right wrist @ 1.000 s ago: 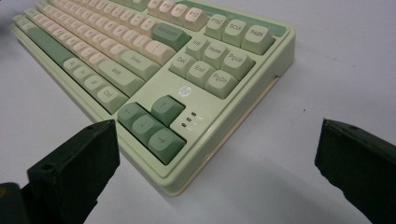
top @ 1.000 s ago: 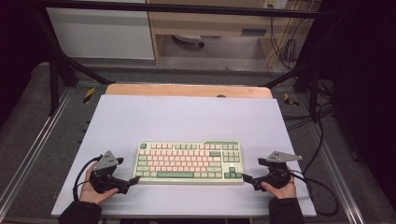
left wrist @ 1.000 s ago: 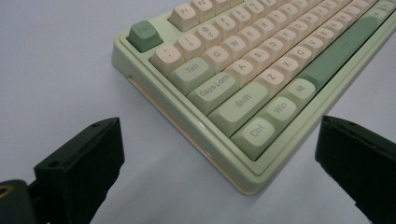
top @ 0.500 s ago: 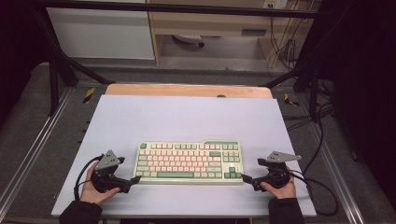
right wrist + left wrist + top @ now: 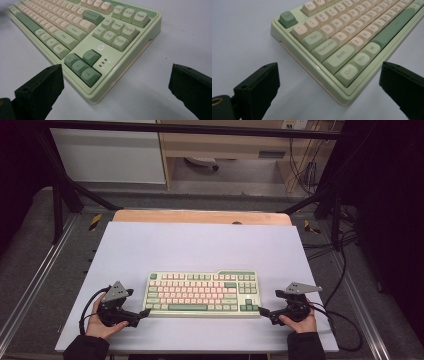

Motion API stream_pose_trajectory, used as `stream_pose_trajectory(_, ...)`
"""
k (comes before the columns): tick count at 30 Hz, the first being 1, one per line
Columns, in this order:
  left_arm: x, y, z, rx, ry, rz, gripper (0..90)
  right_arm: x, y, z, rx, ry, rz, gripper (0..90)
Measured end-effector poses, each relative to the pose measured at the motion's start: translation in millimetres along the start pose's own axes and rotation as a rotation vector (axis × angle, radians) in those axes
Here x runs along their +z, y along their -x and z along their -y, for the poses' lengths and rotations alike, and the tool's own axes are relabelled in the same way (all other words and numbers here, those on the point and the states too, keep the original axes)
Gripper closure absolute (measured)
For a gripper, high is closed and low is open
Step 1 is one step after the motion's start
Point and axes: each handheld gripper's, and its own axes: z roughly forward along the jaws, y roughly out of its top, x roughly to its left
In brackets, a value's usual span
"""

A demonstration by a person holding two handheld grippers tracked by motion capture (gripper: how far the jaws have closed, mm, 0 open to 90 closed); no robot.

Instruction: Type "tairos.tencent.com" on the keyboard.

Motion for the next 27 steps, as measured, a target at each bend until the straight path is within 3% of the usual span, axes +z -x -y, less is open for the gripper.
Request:
stream_pose_trajectory(16, -2.5, 6.8, -11.5, -0.011, 0.022, -0.006, 8.4, 0.2, -0.3, 0.3, -0.002, -0.011, -0.005, 0.4)
stream_pose_trajectory(27, -1.3, 15.1, -25.5, -0.035, 0.053, -0.016, 30.7, 0.2, -0.4, 0.3, 0.000, -0.012, -0.004, 0.4)
